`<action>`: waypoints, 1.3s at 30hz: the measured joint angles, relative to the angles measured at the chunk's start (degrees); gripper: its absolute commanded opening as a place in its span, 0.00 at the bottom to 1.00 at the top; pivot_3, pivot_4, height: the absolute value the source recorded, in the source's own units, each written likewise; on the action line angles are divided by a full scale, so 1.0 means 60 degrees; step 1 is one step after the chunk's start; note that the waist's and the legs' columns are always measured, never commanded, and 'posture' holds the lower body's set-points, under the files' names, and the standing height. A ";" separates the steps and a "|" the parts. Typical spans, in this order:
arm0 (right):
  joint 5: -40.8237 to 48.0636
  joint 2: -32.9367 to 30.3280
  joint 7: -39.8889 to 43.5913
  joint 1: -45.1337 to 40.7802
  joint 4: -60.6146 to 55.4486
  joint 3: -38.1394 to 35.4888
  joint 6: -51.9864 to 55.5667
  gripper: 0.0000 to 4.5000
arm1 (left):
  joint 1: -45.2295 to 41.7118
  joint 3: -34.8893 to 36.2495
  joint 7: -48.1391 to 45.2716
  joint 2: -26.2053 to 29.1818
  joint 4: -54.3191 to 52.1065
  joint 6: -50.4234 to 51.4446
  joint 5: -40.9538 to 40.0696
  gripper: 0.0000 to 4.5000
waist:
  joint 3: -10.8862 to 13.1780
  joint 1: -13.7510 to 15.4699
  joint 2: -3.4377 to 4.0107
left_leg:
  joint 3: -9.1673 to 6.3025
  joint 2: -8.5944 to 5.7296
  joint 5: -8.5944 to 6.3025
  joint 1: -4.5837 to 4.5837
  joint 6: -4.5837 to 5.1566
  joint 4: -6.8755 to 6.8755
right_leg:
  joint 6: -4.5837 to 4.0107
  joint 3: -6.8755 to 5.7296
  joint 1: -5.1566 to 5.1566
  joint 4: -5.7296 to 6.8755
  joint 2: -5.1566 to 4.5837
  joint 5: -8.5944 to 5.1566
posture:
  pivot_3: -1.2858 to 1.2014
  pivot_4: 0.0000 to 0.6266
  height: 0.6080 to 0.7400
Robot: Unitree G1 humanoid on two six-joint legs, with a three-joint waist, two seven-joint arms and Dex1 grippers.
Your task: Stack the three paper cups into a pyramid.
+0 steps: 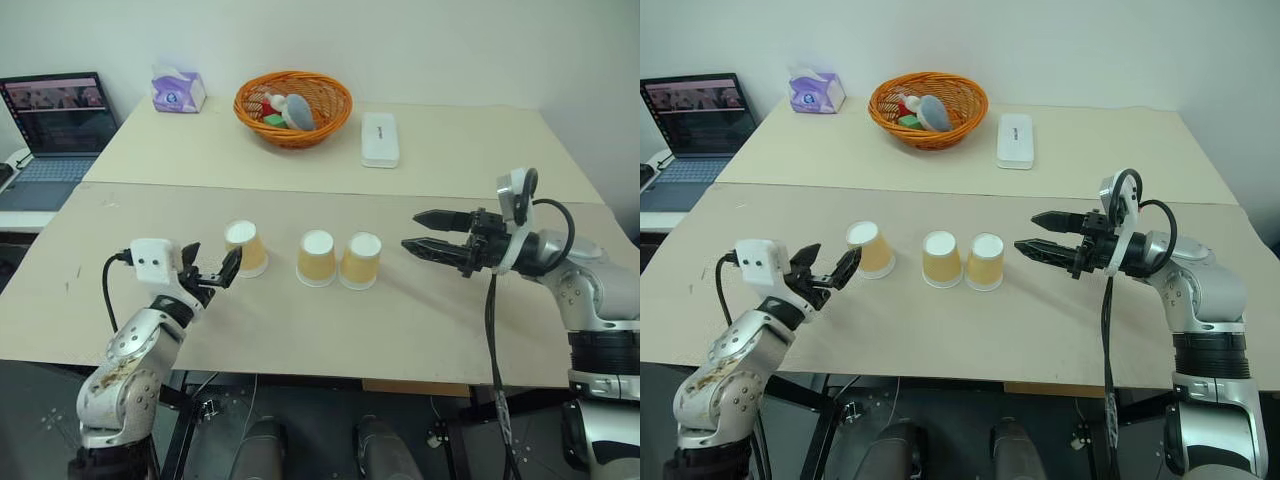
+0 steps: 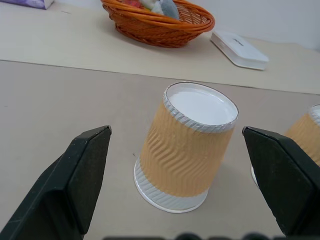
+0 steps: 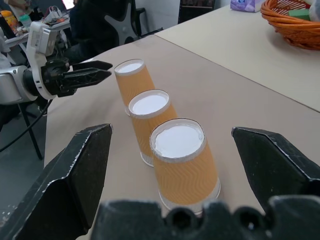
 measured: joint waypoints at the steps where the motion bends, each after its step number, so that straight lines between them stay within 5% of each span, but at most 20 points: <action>1: 0.0002 -0.0004 -0.0007 0.0049 -0.0063 -0.0009 0.0000 1.00 | -0.0042 -0.0014 -0.0055 0.0001 0.0085 -0.0072 0.0071 1.00 | 0.0000 0.0000 0.0000 | 0.0000 0.0000 0.0000 0.0000 0.0000 0.0000 | 0.0000 0.0000 0.0000 0.0000 0.0000 0.0000 | 0.52 0.24 0.50; 38: 0.0277 -0.0196 -0.0375 0.0432 -0.0296 -0.0313 -0.0022 1.00 | -0.1444 -0.0944 -0.0840 -0.0438 0.1926 -0.0971 0.1783 1.00 | 0.0000 0.0010 0.0000 | -0.0001 -0.0001 0.0000 -0.0001 0.0000 0.0001 | 0.0000 0.0000 0.0001 0.0000 -0.0001 0.0000 | 0.52 0.24 0.50; 39: 0.0276 -0.0196 -0.0375 0.0432 -0.0293 -0.0313 -0.0023 1.00 | -0.1532 -0.0937 -0.0835 -0.0452 0.2029 -0.1003 0.1813 0.94 | 0.0000 0.0010 0.0000 | -0.0001 -0.0001 0.0000 -0.0002 0.0000 0.0001 | 0.0000 0.0000 0.0001 0.0000 -0.0001 0.0000 | 0.52 0.24 0.50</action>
